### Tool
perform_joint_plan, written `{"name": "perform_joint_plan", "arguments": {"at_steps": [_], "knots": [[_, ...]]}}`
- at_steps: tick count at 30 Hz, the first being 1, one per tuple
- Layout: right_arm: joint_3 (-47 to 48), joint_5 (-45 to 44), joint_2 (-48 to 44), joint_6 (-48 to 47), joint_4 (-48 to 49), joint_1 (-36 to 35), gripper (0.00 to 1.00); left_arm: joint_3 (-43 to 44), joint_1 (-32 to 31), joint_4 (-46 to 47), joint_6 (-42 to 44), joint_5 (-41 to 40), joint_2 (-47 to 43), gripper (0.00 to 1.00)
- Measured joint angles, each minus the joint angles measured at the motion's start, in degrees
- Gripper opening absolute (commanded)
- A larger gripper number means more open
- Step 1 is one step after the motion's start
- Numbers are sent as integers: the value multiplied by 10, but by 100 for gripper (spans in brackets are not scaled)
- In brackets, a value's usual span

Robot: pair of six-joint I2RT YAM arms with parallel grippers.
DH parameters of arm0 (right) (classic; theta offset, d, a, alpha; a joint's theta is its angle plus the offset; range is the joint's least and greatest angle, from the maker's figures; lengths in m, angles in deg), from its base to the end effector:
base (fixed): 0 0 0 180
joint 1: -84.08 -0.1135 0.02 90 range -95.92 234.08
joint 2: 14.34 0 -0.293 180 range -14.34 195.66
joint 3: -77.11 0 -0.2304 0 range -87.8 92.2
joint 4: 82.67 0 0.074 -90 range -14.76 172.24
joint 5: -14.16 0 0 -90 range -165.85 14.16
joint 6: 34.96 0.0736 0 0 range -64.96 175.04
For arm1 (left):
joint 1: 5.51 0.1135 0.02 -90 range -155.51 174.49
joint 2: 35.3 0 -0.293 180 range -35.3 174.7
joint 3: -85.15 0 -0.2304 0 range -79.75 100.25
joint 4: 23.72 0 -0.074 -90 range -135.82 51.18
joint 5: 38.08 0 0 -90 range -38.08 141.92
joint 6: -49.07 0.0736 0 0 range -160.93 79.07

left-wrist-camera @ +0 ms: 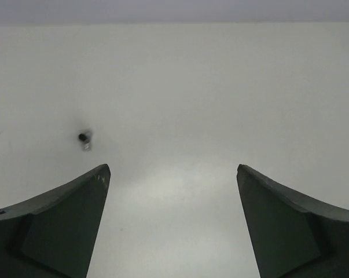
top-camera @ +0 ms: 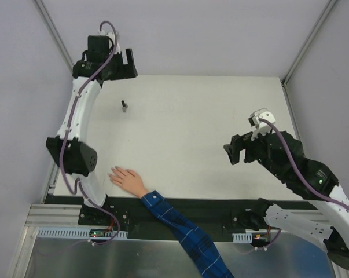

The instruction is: Paint the nails

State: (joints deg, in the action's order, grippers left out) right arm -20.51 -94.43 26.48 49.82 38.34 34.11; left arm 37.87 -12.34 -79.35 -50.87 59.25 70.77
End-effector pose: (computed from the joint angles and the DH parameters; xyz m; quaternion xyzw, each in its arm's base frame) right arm 0.0873 0.0675 0.4148 -0.2838 0.7493 0.1019 0.5896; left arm 0.4314 -0.0611 0.4272 0.0091 0.8603 -0.1284 0.4932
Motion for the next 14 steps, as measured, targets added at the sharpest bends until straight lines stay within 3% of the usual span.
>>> {"name": "perform_joint_plan", "arguments": {"at_steps": [6, 14], "knots": [[83, -109, 16, -5, -55, 0, 100, 3, -128, 21, -6, 137, -226, 95], [201, -157, 31, -34, -69, 3, 96, -21, -157, 17, -21, 254, -313, 94]]}}
